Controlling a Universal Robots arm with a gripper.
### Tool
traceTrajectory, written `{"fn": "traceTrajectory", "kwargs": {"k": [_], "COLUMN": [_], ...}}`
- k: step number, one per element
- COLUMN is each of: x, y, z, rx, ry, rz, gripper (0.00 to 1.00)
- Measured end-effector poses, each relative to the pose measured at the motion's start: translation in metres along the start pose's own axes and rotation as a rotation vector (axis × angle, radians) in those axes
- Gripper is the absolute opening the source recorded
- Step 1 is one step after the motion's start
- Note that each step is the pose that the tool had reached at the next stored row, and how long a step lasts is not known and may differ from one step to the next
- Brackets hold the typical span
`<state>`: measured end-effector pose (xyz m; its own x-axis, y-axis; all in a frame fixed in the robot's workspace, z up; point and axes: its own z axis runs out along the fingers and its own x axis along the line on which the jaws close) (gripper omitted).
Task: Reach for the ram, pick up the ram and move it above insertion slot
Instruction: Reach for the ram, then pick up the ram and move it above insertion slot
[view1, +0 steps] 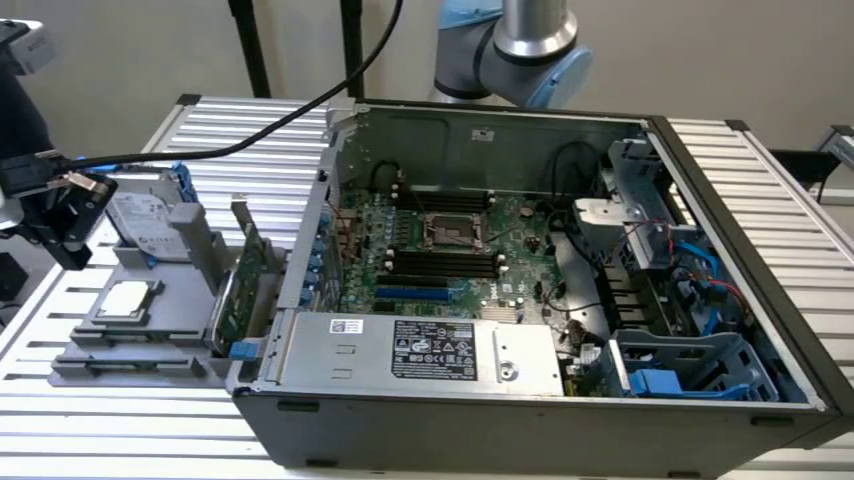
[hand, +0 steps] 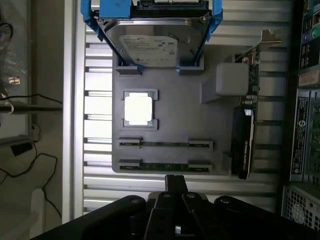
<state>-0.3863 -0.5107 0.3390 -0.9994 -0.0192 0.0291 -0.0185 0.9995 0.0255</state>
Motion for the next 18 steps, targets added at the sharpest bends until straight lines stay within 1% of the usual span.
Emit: {"fn": "traceTrajectory", "kwargs": {"k": [18], "x": [-0.0001], "y": [0.0], "z": [-0.0001], "rx": [0.0002], "ry": [0.0001], "rz": [0.0], "gripper": [0.11]}}
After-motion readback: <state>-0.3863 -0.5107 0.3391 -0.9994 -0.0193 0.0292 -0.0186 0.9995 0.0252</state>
